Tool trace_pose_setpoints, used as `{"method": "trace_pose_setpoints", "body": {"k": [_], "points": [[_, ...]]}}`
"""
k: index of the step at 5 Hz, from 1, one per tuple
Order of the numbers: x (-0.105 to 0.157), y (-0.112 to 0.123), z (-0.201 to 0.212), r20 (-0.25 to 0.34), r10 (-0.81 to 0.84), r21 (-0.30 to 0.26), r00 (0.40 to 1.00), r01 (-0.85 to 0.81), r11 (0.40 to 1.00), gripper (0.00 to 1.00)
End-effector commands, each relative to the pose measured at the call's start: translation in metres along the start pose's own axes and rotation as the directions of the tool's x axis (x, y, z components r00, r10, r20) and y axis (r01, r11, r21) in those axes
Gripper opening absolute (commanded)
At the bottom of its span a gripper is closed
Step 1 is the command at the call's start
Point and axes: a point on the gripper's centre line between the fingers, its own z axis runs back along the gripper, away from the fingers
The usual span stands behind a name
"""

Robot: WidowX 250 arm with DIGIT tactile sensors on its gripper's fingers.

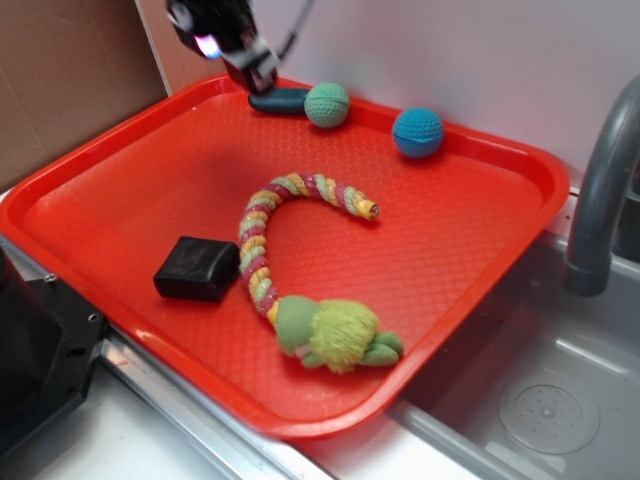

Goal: Grab the green ball.

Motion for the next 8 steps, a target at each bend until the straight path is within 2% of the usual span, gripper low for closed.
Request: {"method": "trace_pose_setpoints", "body": {"k": [1, 3, 5, 6, 7, 8], "points": [[0.052, -0.007, -0.026, 0.077, -0.073, 0.04, 0.994, 0.07, 0.997, 1.0], [0.062, -0.001, -0.038, 0.123, -0.076, 0.084, 0.989, 0.066, 0.994, 1.0], [0.065, 0.001, -0.056, 0.18, -0.099, 0.021, 0.979, 0.097, 0.995, 1.0], [0.062, 0.004, -0.059, 0.192, -0.075, -0.002, 0.979, 0.077, 0.997, 0.0], [0.059, 0.008, -0.054, 0.183, -0.065, 0.007, 0.981, 0.065, 0.998, 0.0], [0.047, 0.014, -0.026, 0.14, 0.036, -0.029, 0.989, -0.032, 0.999, 0.0]]}}
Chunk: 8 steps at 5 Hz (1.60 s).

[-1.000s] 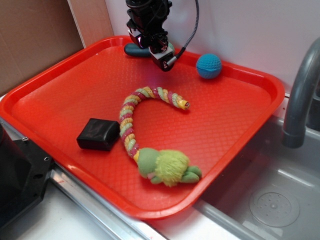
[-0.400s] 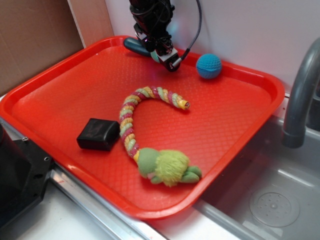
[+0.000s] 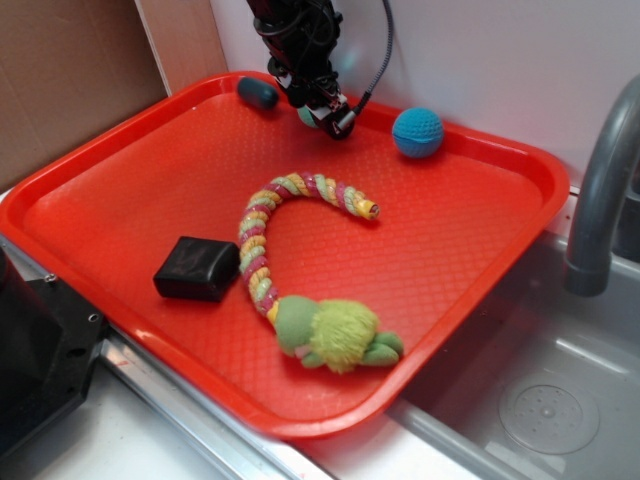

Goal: Grab the green ball.

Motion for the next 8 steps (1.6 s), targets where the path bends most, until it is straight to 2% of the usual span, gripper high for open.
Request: {"method": "trace_pose_setpoints", "body": {"k": [1, 3, 4, 5, 6, 7, 8], "points": [[-0.031, 0.023, 0.103, -0.01, 0.166, -0.162, 0.986, -0.165, 0.973, 0.0], [-0.064, 0.041, 0.191, -0.143, 0.297, -0.248, 0.944, -0.325, 0.913, 0.0], [-0.071, 0.037, 0.216, -0.185, 0.307, -0.212, 0.934, -0.343, 0.915, 0.0], [-0.072, 0.024, 0.226, -0.147, 0.238, -0.186, 0.96, -0.263, 0.947, 0.0], [-0.06, 0.007, 0.23, -0.151, 0.217, -0.157, 0.964, -0.24, 0.958, 0.0], [-0.053, -0.009, 0.229, -0.163, 0.217, -0.102, 0.962, -0.235, 0.967, 0.0], [-0.055, -0.005, 0.227, -0.166, 0.233, -0.098, 0.958, -0.252, 0.963, 0.0]]}}
